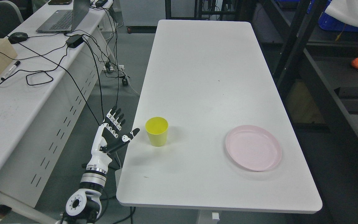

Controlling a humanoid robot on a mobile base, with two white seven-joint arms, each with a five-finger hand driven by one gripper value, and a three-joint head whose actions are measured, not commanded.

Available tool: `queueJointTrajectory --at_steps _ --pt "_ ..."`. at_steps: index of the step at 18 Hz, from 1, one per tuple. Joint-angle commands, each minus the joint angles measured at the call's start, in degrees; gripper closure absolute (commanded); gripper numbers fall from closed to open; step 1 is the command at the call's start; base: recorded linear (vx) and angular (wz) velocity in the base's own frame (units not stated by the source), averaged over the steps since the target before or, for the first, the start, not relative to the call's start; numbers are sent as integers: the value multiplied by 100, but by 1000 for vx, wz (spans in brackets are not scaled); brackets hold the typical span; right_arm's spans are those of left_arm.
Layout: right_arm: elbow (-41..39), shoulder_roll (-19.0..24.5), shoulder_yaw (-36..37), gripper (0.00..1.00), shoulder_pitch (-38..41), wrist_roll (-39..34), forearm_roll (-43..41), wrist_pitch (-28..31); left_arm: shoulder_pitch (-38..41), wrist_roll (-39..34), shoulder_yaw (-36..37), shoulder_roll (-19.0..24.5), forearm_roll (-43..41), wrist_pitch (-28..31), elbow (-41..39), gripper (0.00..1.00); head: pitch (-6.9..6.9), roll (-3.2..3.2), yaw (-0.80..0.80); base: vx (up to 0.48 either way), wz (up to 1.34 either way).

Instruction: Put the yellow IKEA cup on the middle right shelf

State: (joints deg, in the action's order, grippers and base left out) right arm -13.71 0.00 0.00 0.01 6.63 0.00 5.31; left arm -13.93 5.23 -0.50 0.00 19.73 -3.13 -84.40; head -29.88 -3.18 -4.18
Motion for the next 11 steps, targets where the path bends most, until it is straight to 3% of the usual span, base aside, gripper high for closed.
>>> queueJointTrajectory --at_steps 1,5,11 --pt "0 -100 -97 1 79 5 -141 5 -390 4 340 100 233 23 853 2 0 0 0 -4 -15" --pt "0 -100 -97 1 79 5 -141 5 -593 -5 401 100 -160 6 1154 1 0 0 0 0 0" --pt "0 -100 -97 1 79 5 -141 5 -689 294 1270 100 -742 -56 1154 1 0 0 0 0 0"
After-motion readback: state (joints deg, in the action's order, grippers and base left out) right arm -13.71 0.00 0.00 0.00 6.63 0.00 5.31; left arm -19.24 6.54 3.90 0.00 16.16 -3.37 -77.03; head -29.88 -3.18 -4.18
